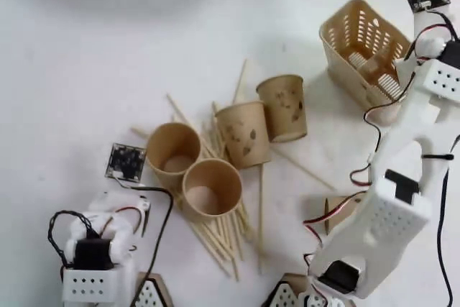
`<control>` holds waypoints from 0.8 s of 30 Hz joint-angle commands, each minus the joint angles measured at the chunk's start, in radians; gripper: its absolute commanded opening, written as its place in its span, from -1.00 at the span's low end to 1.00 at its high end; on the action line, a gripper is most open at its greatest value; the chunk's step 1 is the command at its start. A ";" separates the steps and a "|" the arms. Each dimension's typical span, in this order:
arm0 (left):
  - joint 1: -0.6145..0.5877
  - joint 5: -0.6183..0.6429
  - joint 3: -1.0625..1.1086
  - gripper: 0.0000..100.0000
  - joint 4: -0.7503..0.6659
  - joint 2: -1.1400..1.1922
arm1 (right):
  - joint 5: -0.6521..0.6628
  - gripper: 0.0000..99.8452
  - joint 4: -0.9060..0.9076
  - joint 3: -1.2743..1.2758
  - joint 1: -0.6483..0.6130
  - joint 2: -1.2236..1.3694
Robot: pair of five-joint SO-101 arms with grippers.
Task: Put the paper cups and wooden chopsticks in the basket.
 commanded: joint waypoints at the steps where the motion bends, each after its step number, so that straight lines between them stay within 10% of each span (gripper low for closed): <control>1: 0.007 -0.005 -0.005 -0.89 0.008 -0.005 | -0.048 -0.65 0.082 -0.176 -0.013 -0.008; 24: 0.007 -0.005 -0.005 -0.89 0.008 -0.005 | -0.055 -0.60 0.232 -0.440 -0.237 -0.005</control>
